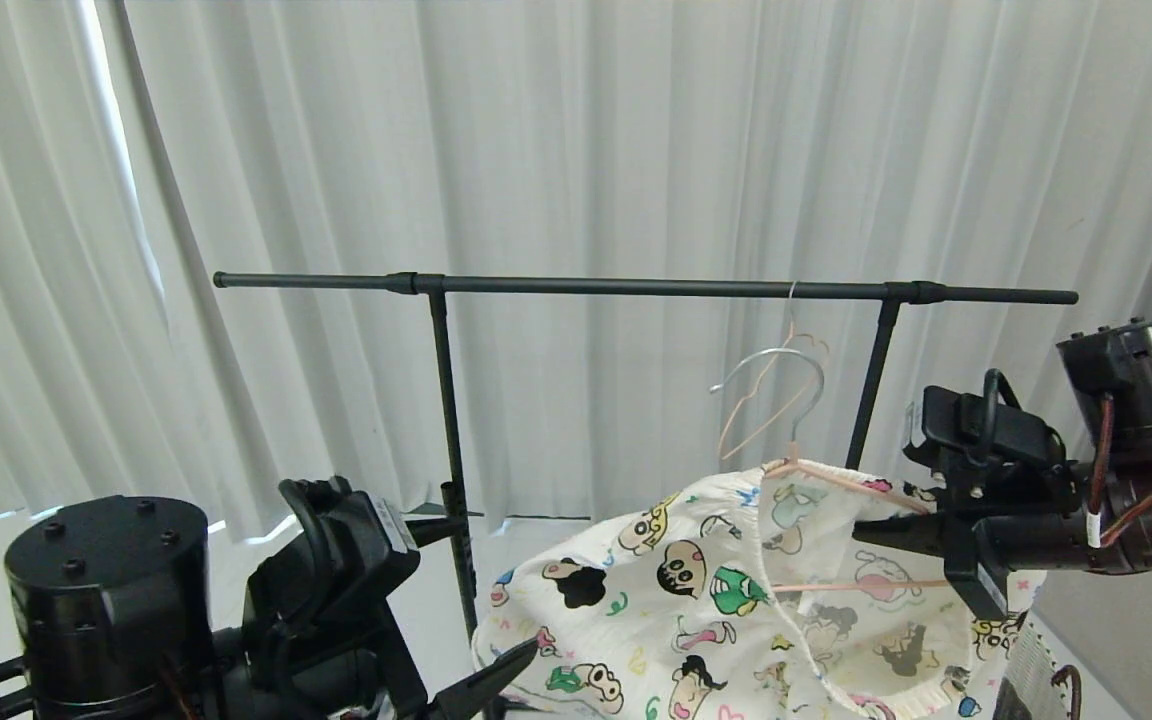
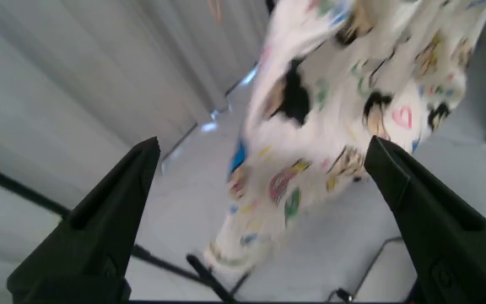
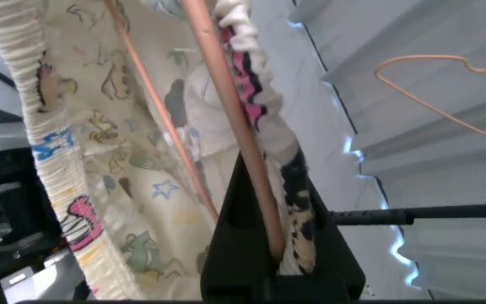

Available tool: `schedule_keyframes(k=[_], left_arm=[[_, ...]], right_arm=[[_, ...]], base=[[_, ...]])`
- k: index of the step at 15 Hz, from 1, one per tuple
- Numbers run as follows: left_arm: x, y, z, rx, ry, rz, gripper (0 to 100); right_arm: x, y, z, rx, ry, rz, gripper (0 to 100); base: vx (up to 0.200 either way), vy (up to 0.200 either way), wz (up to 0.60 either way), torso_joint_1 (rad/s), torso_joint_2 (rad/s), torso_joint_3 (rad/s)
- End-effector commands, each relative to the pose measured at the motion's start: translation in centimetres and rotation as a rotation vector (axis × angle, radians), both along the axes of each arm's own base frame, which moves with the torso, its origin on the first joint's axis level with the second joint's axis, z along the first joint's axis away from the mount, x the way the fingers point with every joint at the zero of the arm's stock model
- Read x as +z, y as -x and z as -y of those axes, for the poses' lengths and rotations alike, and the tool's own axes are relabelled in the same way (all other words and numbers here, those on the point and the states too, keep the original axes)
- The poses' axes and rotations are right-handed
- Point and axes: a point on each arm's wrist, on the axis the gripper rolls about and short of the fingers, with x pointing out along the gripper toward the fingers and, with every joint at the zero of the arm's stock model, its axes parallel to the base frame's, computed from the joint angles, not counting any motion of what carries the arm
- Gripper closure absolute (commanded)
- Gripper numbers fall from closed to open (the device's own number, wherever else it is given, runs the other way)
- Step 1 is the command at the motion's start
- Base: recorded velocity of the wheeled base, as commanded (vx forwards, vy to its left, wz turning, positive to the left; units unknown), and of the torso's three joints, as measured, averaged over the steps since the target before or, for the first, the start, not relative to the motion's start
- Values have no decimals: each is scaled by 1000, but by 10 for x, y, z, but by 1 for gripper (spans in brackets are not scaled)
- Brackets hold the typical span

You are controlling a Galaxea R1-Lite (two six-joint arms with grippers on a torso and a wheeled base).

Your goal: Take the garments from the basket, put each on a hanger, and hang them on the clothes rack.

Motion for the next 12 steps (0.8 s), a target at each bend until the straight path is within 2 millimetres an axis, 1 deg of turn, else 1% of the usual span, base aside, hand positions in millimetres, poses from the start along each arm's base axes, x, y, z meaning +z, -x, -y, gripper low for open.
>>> schedule_keyframes(k=[1,2,5,7,8,10,12], left_arm=[[-22,-13,-5,50,-50,-94,0],[-26,-17,-5,56,-56,-114,0],[-36,-17,-5,10,-61,-171,0],[-41,-21,-6,23,-70,-194,0],[-42,-22,-7,32,-70,-196,100],[-42,-22,-10,41,-70,-198,100],[-44,-24,-18,84,-73,-210,100]], right_arm=[[8,10,6,4,-22,31,100],[10,13,6,25,-38,33,100],[13,15,6,41,-54,40,100],[15,18,6,58,-67,43,100],[15,18,7,57,-68,44,100],[15,19,7,50,-75,31,100],[15,20,7,29,-95,6,100]], base=[[0,0,0,0,0,0],[0,0,0,0,0,0],[0,0,0,0,0,0],[0,0,0,0,0,0],[0,0,0,0,0,0],[0,0,0,0,0,0],[0,0,0,0,0,0]])
